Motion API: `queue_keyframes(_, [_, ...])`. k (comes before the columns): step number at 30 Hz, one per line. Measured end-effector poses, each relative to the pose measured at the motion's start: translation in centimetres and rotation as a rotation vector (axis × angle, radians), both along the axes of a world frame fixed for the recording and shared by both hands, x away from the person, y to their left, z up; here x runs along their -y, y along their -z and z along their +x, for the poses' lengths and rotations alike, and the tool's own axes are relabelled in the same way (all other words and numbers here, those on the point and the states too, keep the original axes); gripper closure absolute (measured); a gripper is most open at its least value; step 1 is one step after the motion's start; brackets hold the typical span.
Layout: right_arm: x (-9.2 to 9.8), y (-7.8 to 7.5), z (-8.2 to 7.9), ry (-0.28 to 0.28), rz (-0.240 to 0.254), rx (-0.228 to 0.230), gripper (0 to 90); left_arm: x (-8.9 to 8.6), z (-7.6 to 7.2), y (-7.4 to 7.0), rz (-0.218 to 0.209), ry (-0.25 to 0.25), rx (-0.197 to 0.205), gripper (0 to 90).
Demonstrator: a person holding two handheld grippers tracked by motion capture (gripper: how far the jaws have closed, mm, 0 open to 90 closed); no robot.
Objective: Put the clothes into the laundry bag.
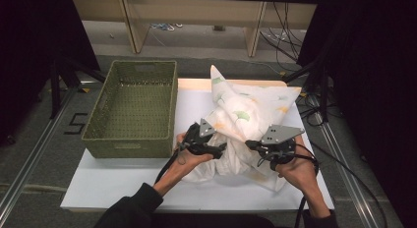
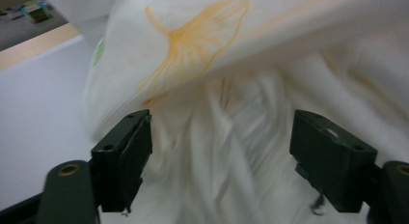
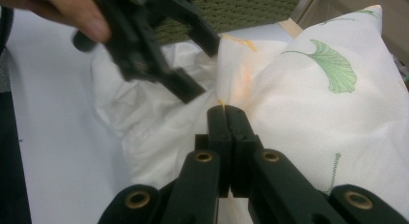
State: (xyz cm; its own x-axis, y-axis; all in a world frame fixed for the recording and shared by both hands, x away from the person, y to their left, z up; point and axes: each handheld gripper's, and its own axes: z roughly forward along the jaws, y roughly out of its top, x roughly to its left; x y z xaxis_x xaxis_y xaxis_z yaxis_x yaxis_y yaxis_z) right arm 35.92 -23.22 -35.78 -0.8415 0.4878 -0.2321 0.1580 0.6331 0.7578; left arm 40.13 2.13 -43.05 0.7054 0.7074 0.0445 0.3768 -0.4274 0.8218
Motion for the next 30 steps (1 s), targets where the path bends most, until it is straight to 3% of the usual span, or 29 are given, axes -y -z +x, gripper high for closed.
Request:
queue_keyframes(2, [0.0, 0.0, 0.0, -0.001, 0.0, -0.001, 90.0, -1.1, -0.2, 0.5, 0.05, -0.023, 0.008, 17.0])
queue_keyframes(3, [0.0, 0.0, 0.1, 0.0, 0.002, -0.003, 90.0, -1.2, -0.2, 0.7, 0.042, -0.036, -0.003, 15.3])
queue_keyframes(5, [-0.1, 0.0, 0.1, 0.003, 0.002, -0.004, 90.0, -1.5, 0.4, 1.4, 0.104, -0.06, -0.02, 16.0])
queue_keyframes(6, [-0.2, 0.0, 0.0, 0.004, 0.0, -0.004, 90.0, -1.3, 0.6, 1.8, 0.101, -0.071, -0.01, 14.9])
queue_keyframes(7, [-0.2, 0.1, 0.0, 0.001, 0.001, -0.005, 90.0, -1.2, 0.9, 2.1, 0.115, -0.069, -0.033, 15.4])
queue_keyframes(10, [-0.1, 0.1, 0.2, 0.001, 0.004, -0.008, 90.0, -0.4, 1.9, 3.4, 0.054, -0.053, -0.085, 15.1])
queue_keyframes(12, [-0.2, 0.2, 0.2, -0.002, 0.005, -0.011, 90.0, 0.0, 2.1, 3.8, 0.047, -0.009, -0.111, 20.1])
queue_keyframes(15, [-0.1, 0.2, 0.2, -0.003, 0.007, -0.012, 90.0, 1.0, 1.3, 4.0, -0.04, 0.111, -0.129, 53.1])
queue_keyframes(16, [-0.1, 0.2, 0.3, -0.004, 0.008, -0.01, 90.0, 1.4, 0.7, 3.7, -0.072, 0.156, -0.127, 59.8])
queue_keyframes(20, [-0.1, 0.1, 0.1, -0.005, 0.005, -0.004, 90.0, 2.7, 0.0, 2.9, -0.167, 0.227, -0.144, 78.0])
queue_keyframes(21, [0.0, 0.0, 0.1, -0.003, 0.006, -0.005, 90.0, 3.3, -0.1, 2.9, -0.187, 0.22, -0.139, 79.2])
queue_keyframes(23, [0.0, -0.2, 0.0, -0.001, 0.005, -0.004, 90.0, 4.0, 0.1, 2.6, -0.178, 0.219, -0.131, 80.4])
queue_keyframes(25, [0.2, -0.4, -0.1, -0.005, 0.007, 0.005, 90.0, 4.7, 0.6, 2.1, -0.21, 0.194, -0.119, 81.5])
queue_keyframes(27, [0.4, -0.6, -0.2, -0.013, 0.017, 0.003, 90.0, 5.5, 1.2, 1.4, -0.228, 0.158, -0.077, 82.0])
queue_keyframes(30, [0.6, -0.9, -0.4, -0.017, 0.018, 0.002, 90.0, 6.0, 2.2, 0.7, -0.24, 0.104, -0.045, 82.3])
